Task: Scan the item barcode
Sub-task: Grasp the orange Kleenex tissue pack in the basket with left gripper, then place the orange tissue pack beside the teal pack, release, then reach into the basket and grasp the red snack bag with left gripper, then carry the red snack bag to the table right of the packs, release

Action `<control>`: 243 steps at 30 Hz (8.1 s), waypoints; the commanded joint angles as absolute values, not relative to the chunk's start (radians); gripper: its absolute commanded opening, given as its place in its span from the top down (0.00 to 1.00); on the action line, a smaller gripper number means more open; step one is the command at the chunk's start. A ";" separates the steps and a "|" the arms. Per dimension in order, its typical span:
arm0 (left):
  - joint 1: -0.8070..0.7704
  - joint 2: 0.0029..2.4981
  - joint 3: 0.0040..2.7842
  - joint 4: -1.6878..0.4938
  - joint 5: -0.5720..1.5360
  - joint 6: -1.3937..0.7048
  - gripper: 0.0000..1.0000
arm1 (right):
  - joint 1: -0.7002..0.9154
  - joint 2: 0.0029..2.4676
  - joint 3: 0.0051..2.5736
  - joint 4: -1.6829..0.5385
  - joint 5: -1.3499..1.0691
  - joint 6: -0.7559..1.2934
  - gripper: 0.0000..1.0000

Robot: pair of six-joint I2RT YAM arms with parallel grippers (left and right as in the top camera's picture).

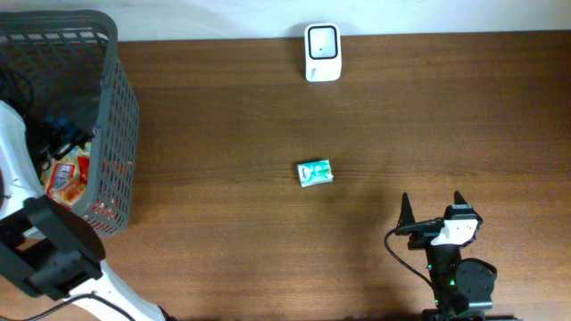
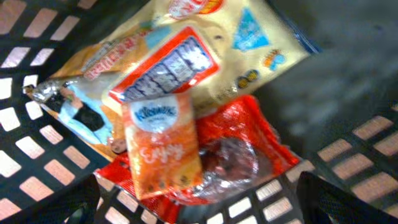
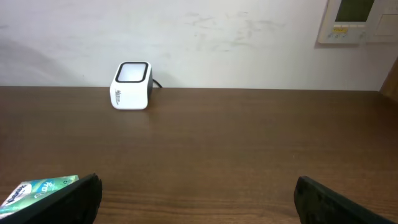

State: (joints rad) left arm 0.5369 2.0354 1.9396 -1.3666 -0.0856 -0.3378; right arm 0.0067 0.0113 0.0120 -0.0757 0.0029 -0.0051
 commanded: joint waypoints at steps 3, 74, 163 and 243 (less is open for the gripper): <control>0.611 2.030 1.869 -1.350 -0.097 -0.352 0.01 | 0.013 0.006 0.006 -0.082 0.009 -0.011 0.02; -0.346 2.009 1.866 -1.060 0.202 -0.230 1.00 | 0.013 0.006 0.006 -0.082 0.009 -0.011 0.02; 0.572 2.030 1.537 -1.003 0.083 -0.110 0.44 | 0.013 0.006 0.006 -0.082 0.009 -0.011 0.02; -0.590 2.353 2.138 -0.770 0.414 -0.110 1.00 | 0.013 0.006 0.006 -0.082 0.009 -0.011 0.02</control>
